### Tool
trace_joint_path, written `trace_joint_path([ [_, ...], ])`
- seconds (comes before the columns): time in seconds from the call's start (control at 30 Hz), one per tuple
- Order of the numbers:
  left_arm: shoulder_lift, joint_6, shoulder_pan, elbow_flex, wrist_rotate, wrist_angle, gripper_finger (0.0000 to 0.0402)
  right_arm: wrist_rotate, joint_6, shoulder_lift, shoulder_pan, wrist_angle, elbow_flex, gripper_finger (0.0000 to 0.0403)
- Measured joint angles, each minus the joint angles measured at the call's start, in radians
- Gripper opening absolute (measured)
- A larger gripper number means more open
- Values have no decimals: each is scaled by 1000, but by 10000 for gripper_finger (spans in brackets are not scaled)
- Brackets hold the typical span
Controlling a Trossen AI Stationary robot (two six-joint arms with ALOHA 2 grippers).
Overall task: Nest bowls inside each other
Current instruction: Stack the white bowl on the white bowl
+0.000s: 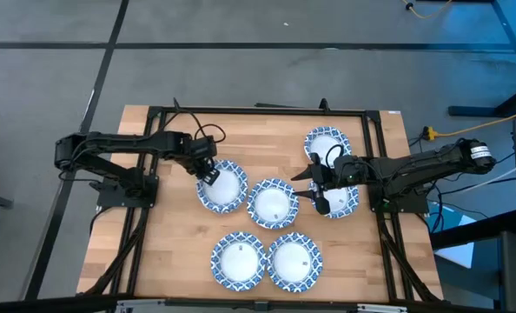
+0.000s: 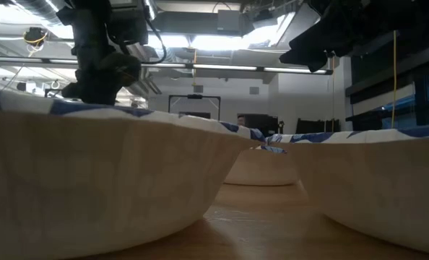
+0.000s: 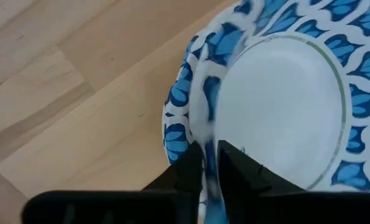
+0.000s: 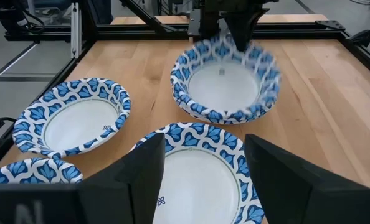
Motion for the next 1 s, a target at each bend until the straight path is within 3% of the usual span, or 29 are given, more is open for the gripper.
trace_joint_path([
  [0.27,0,48,0,0,-5,0,134,0,0,0,0,0,0,220],
  [0.37,-16,77,0,0,-57,-7,157,19,8,-2,1,-3,0,220],
  [0.57,-117,124,0,0,-185,17,161,161,108,-69,-5,-130,0,220],
  [0.7,-203,144,-3,0,-211,91,162,183,155,-162,-28,-223,0,220],
  [1.0,-310,208,-67,0,-371,211,162,226,214,-357,-82,-435,1,220],
])
